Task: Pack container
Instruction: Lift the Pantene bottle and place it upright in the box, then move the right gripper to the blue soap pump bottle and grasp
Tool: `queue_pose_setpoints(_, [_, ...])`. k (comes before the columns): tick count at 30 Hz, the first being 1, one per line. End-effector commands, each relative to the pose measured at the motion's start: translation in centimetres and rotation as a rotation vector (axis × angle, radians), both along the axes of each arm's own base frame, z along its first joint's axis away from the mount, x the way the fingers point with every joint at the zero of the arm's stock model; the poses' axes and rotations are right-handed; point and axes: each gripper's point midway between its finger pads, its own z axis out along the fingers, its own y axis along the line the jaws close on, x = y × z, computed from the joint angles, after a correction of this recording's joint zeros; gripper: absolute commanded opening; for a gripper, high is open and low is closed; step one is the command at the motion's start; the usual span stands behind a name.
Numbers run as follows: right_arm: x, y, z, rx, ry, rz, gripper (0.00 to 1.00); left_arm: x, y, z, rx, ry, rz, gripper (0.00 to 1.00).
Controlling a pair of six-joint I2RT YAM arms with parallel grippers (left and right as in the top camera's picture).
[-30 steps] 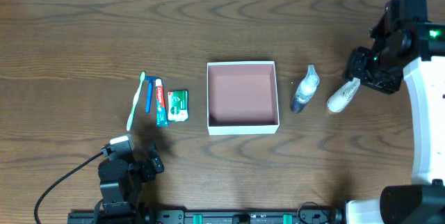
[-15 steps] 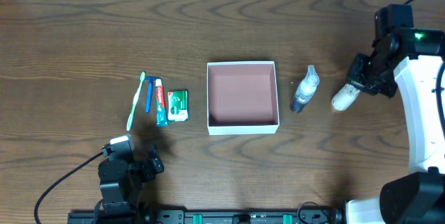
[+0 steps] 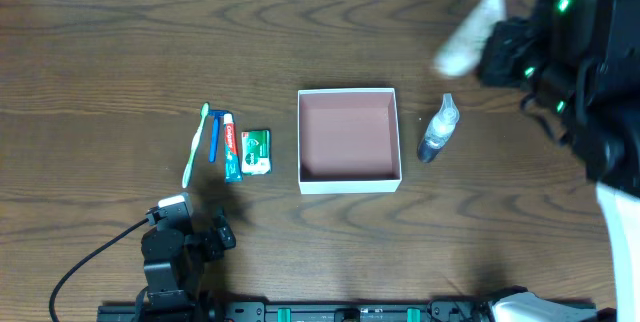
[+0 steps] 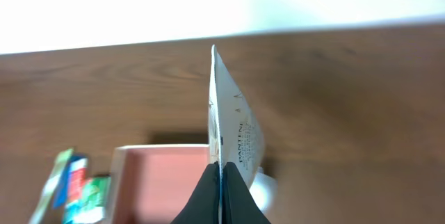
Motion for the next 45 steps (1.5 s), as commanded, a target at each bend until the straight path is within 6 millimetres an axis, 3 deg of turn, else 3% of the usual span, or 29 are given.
queue_pose_setpoints(1, [1.0, 4.5, -3.0, -0.042, 0.068, 0.110, 0.01, -0.1, 0.1, -0.6, 0.009, 0.014, -0.004, 0.98])
queue_pose_setpoints(8, [4.1, 9.9, -12.2, -0.095, 0.312, 0.154, 0.01, -0.1, 0.1, -0.6, 0.009, 0.014, -0.004, 0.98])
queue_pose_setpoints(15, [7.0, 9.7, -18.6, -0.153, 0.445, 0.100, 0.01, -0.1, 0.1, -0.6, 0.009, 0.014, -0.004, 0.98])
queue_pose_setpoints(20, [8.5, 9.1, -20.6, -0.156, 0.471, 0.072, 0.01, -0.1, 0.1, -0.6, 0.009, 0.014, -0.004, 0.98])
queue_pose_setpoints(23, [8.5, 9.0, -20.7, -0.159, 0.476, 0.071, 0.04, -0.1, 0.1, -0.6, 0.009, 0.014, -0.004, 0.98])
queue_pose_setpoints(26, [8.3, 8.9, -20.6, -0.164, 0.477, 0.076, 0.26, -0.1, 0.1, -0.6, 0.009, 0.014, -0.004, 0.98])
queue_pose_setpoints(27, [8.2, 8.8, -20.5, -0.167, 0.479, 0.079, 0.38, -0.1, 0.1, -0.6, 0.009, 0.014, -0.004, 0.98])
queue_pose_setpoints(31, [7.7, 8.3, -19.5, -0.183, 0.465, 0.088, 0.41, -0.1, 0.1, -0.6, 0.009, 0.014, -0.004, 0.98])
queue_pose_setpoints(34, [7.0, 7.5, -17.3, -0.190, 0.421, 0.096, 0.48, -0.1, 0.1, -0.6, 0.009, 0.014, -0.004, 0.98])
queue_pose_setpoints(38, [5.5, 4.4, -13.0, -0.220, 0.326, 0.027, 0.68, -0.1, 0.1, -0.6, 0.009, 0.014, -0.004, 0.98])
queue_pose_setpoints(40, [4.5, 2.4, -11.2, -0.230, 0.300, -0.018, 0.74, -0.1, 0.1, -0.6, 0.009, 0.014, -0.004, 0.98])
queue_pose_setpoints(42, [3.5, 0.4, -10.3, -0.228, 0.305, -0.055, 0.77, -0.1, 0.1, -0.6, 0.009, 0.014, -0.004, 0.98])
queue_pose_setpoints(45, [2.4, -2.2, -11.0, -0.218, 0.376, -0.111, 0.78, -0.1, 0.1, -0.6, 0.009, 0.014, -0.004, 0.98])
